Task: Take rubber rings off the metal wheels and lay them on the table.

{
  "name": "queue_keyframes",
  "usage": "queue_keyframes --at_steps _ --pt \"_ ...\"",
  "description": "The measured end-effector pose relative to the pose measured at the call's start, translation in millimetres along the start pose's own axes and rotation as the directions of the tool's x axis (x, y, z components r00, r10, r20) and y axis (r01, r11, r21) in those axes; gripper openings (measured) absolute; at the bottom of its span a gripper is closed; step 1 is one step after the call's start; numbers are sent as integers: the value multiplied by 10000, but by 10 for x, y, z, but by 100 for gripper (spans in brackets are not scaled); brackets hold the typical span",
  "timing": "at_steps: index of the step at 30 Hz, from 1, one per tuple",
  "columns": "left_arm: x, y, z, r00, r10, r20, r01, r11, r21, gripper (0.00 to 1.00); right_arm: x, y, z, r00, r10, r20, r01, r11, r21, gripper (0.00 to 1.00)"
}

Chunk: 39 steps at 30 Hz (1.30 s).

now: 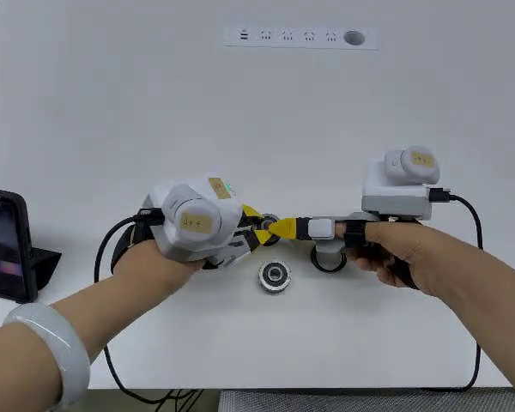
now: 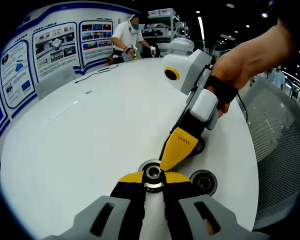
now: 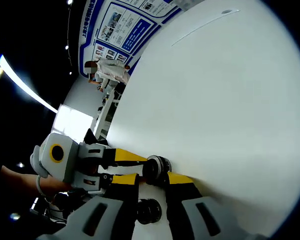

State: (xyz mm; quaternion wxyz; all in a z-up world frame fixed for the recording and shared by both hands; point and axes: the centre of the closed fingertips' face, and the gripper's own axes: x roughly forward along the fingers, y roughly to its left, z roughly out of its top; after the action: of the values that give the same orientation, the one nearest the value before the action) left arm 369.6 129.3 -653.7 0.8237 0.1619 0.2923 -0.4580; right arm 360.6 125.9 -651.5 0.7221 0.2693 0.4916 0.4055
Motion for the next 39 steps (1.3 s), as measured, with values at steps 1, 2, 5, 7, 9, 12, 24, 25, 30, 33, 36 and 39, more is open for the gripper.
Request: queue_keyframes --at_steps 1,2,5,7,9,12,24,25,30,33,36,39 --pt "-1 1 2 10000 3 2 -3 10000 -7 13 0 2 -2 10000 -19 -11 19 10000 -56 23" --pt "-1 1 2 10000 7 -1 -7 10000 1 13 -2 6 -2 10000 -18 -5 18 10000 -52 23" --pt "1 6 -1 10000 8 -1 -8 10000 4 13 -8 7 0 10000 -15 1 15 10000 -52 23" --pt "0 6 0 10000 10 -6 -10 10000 -2 13 -18 12 6 10000 -13 14 13 10000 -81 23" --pt "2 7 -2 10000 11 -12 -11 10000 10 13 -26 10 14 10000 -7 40 7 10000 -89 23" --pt "3 5 -3 10000 10 -9 -10 10000 13 13 -38 0 15 10000 -24 50 25 9999 -109 22" --pt "2 -1 -3 10000 13 5 -13 10000 -7 13 -47 -57 24 9998 -216 46 216 9996 -167 14" --pt "2 -1 -3 10000 14 8 -13 10000 -9 13 -44 -60 23 9997 -229 40 230 9996 -171 14" --pt "1 1 -4 10000 13 12 -13 10000 -14 13 -45 -100 21 9990 -451 40 452 9987 -252 9" --pt "4 4 -5 10000 10 8 -10 10000 -10 13 -49 -123 25 9985 -539 42 540 9981 -291 5" --pt "6 6 -6 10000 6 6 -6 10000 0 13 -55 -126 33 9986 -528 60 530 9980 -346 3" --pt "5 5 -7 10000 -9 9 9 10000 7 13 -55 -126 32 9986 -520 56 521 9980 -345 3"
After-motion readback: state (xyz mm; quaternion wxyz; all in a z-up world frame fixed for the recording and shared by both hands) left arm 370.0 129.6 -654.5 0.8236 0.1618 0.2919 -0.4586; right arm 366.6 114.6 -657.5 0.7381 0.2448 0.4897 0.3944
